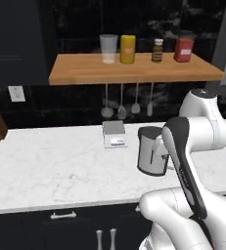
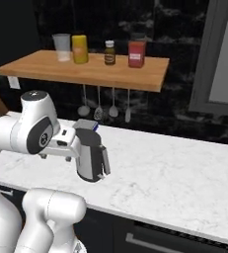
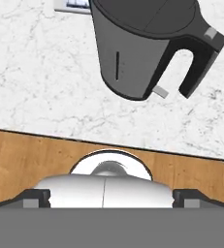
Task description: Navigate to the shelves.
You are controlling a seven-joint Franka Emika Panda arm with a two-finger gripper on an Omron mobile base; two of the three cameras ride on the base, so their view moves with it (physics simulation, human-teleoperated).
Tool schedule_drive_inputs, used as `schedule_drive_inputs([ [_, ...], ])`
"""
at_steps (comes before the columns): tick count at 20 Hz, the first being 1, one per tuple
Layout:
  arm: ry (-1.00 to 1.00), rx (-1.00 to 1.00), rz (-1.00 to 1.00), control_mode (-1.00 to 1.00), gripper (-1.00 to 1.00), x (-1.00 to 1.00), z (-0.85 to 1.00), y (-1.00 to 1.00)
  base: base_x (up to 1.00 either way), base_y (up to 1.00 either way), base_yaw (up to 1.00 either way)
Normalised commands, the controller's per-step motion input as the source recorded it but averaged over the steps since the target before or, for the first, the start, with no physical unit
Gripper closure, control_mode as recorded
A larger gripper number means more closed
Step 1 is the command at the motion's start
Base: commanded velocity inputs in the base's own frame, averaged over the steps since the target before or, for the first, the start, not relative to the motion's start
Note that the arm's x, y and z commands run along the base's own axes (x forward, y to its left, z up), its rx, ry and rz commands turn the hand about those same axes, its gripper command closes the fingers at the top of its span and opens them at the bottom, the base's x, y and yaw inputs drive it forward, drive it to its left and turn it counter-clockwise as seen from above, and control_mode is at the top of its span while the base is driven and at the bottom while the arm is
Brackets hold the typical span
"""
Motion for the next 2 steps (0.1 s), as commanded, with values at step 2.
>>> schedule_drive_inputs([
  [2,0.00,0.00,0.00,1.00,-1.00,0.00,0.00,0.00,0.73,0.00,-0.15],
])
